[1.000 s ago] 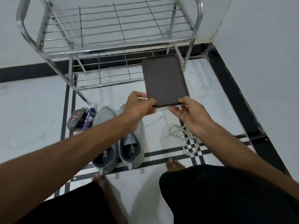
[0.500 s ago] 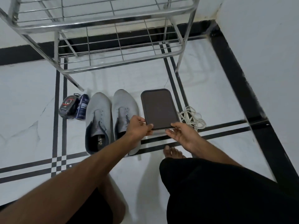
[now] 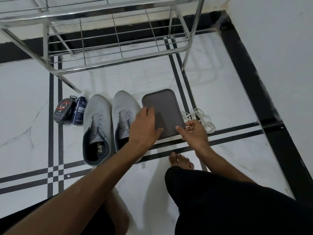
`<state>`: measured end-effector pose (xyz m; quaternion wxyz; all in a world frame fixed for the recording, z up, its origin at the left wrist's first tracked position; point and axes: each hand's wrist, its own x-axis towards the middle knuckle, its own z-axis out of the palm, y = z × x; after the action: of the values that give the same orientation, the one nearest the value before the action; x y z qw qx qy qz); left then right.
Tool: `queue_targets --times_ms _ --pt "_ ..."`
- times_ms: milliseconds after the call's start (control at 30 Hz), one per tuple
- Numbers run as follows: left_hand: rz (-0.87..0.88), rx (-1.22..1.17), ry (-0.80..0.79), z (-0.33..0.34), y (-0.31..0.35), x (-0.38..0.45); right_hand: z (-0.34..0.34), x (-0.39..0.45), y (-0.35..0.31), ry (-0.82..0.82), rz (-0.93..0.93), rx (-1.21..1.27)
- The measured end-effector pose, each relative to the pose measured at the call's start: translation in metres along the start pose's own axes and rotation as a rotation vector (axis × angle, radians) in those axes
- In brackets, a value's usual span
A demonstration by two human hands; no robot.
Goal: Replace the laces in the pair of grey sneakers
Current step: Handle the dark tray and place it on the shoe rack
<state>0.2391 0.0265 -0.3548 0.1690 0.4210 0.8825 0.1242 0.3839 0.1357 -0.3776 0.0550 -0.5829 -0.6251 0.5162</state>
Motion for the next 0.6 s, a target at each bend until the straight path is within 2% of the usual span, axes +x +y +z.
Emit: queue_targets --times_ms 133,233,333,500,600 --pt "0.082 0.207 -0.252 0.0 0.007 0.026 0.005 0.002 -0.004 -0.006 0.038 -0.049" --pt "0.079 0.239 -0.388 0.003 0.003 0.035 0.005 0.004 -0.005 -0.047 0.107 0.014" --pt "0.083 0.223 -0.397 0.007 0.0 0.035 0.004 0.005 -0.005 -0.075 0.133 0.034" --pt "0.081 0.198 -0.41 0.006 -0.003 0.034 0.005 0.003 -0.008 -0.079 0.079 -0.117" --pt "0.099 0.219 -0.421 0.004 -0.003 0.033 0.002 0.004 -0.012 -0.15 0.062 -0.188"
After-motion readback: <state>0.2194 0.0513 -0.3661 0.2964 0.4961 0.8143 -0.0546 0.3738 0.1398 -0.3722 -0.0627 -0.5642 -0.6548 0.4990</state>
